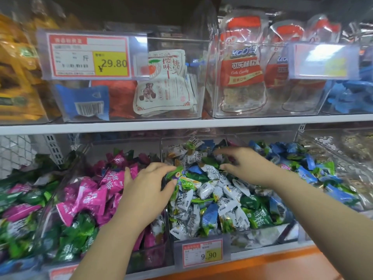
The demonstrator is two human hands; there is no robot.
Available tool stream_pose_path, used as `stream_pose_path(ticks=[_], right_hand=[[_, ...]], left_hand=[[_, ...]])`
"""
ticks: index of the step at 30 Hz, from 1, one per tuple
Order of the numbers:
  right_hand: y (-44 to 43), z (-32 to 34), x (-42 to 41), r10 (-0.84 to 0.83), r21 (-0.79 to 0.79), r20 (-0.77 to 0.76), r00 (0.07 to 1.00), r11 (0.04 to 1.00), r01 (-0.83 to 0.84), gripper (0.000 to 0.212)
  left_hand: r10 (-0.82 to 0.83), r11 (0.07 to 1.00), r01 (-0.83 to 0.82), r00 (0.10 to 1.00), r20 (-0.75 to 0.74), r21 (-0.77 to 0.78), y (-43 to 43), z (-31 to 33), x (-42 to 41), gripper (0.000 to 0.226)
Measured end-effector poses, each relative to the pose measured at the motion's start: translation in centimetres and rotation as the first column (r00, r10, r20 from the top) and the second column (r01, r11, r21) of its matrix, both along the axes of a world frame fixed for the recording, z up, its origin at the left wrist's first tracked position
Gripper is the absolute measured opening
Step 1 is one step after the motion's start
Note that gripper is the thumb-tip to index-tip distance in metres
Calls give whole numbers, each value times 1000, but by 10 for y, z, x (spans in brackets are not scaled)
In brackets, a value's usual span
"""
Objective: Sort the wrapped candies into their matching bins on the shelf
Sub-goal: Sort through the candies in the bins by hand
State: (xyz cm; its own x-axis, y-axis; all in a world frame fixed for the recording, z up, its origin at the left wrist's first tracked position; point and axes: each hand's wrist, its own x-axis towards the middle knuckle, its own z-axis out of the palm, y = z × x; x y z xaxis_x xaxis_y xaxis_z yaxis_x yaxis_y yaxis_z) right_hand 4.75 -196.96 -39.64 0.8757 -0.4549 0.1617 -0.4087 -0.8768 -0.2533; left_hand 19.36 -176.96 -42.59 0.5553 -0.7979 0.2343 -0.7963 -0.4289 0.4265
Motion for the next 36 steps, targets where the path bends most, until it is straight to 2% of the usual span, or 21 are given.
stream_pose_path(ticks=[7, 12, 15, 18, 21, 23, 25, 28, 31, 33, 36], right_hand=[[-14, -1, 36, 17, -23, -203, 979, 999, -22, 46], [-20, -6, 41, -42, -95, -235, 971, 995, 20, 31], [-22, -9, 36, -55, -55, -143, 988, 997, 48, 22], [-22, -5, 20, -107, 136, 50, 993, 986, 100, 14], [-11, 7, 2, -189, 298, 238, 953, 948, 113, 15], [2, 17, -7, -232, 434, 373, 898, 899, 52, 17], [17, 24, -14, -241, 577, 403, 883, 816, -41, 13], [35, 24, -15, -139, 731, 382, 914, 651, -206, 5], [44, 21, -10, -70, 782, 426, 902, 529, -328, 16], [51, 22, -6, -40, 770, 450, 892, 524, -364, 18], [57, 24, -3, -64, 736, 461, 885, 585, -341, 16]], left_hand=[[-9, 1000, 9, 1000, 3, 9, 2, 0, 1, 37], [-15, 1000, 15, 1000, 2, 7, 4, 2, 0, 37], [-24, 1000, 24, 1000, 1, -1, 5, 3, -1, 37], [-21, 1000, 21, 1000, 1, -12, 5, 3, -1, 37], [-20, 998, 20, 1000, 8, -51, 5, 5, -2, 36], [-38, 992, 39, 999, 11, -123, 3, 6, -4, 34], [-89, 972, 84, 996, -12, -219, 2, 9, -8, 36], [-245, 922, 164, 948, -201, -351, -1, 17, -21, 44], [-402, 883, 204, 794, -455, -423, -3, 19, -29, 45], [-437, 866, 180, 725, -532, -466, -2, 18, -29, 38], [-392, 863, 87, 736, -552, -498, 2, 16, -23, 30]])
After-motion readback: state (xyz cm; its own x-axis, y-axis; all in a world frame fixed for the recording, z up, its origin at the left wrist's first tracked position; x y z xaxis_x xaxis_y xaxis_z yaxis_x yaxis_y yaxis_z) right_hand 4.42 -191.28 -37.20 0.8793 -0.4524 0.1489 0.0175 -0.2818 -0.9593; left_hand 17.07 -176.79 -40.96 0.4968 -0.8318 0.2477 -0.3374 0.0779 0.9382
